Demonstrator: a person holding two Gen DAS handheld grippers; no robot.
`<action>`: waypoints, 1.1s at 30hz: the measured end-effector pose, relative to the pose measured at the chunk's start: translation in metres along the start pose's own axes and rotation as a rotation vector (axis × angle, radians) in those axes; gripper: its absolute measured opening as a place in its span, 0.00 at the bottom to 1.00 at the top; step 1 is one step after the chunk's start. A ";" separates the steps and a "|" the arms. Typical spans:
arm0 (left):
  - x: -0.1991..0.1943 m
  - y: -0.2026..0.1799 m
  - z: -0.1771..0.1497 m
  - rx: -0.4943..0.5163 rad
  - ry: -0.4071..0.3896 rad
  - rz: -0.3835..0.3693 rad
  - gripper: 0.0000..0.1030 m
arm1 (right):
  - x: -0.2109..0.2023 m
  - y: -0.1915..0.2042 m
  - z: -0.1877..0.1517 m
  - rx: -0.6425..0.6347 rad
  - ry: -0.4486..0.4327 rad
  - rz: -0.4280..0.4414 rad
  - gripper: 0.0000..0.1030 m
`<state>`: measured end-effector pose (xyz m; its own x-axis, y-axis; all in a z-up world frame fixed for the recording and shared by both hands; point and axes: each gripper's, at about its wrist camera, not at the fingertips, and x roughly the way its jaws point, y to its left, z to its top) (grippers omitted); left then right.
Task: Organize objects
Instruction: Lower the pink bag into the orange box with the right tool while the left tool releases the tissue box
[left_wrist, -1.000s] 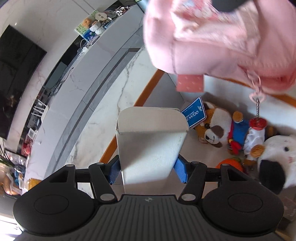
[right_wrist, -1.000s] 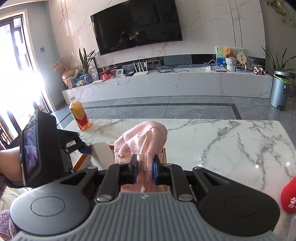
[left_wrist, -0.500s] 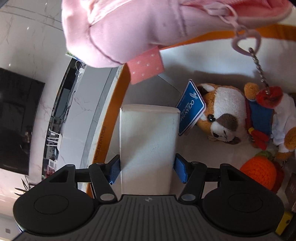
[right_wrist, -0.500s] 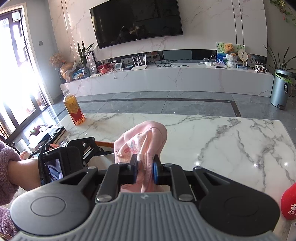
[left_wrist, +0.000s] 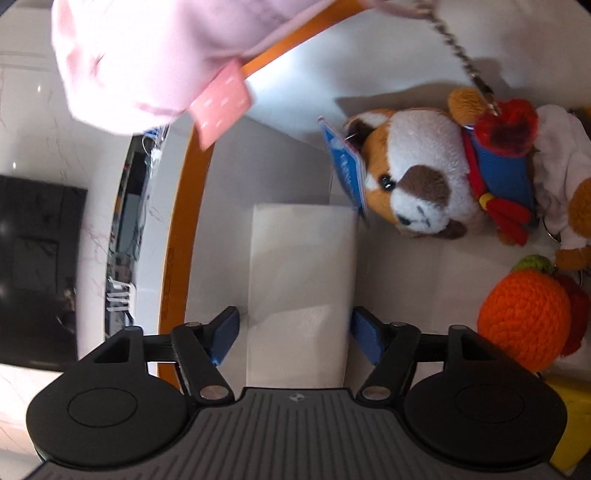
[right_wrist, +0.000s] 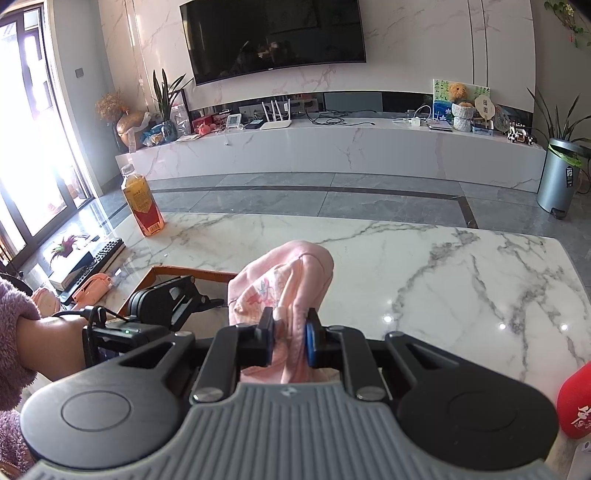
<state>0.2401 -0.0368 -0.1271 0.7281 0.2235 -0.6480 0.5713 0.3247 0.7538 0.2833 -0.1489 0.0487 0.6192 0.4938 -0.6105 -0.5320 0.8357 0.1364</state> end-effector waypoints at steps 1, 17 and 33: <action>-0.002 0.002 -0.001 -0.011 0.003 -0.009 0.80 | 0.000 0.001 0.000 -0.005 0.000 -0.001 0.17; -0.029 0.010 -0.019 -0.130 0.081 -0.185 0.37 | -0.003 0.011 -0.006 -0.033 0.027 -0.009 0.17; -0.119 0.085 -0.083 -0.620 -0.097 -0.302 0.33 | 0.011 0.036 -0.002 0.039 0.053 0.046 0.17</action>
<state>0.1707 0.0406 0.0050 0.6186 -0.0326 -0.7850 0.4533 0.8309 0.3227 0.2701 -0.1133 0.0453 0.5625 0.5189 -0.6436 -0.5353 0.8219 0.1948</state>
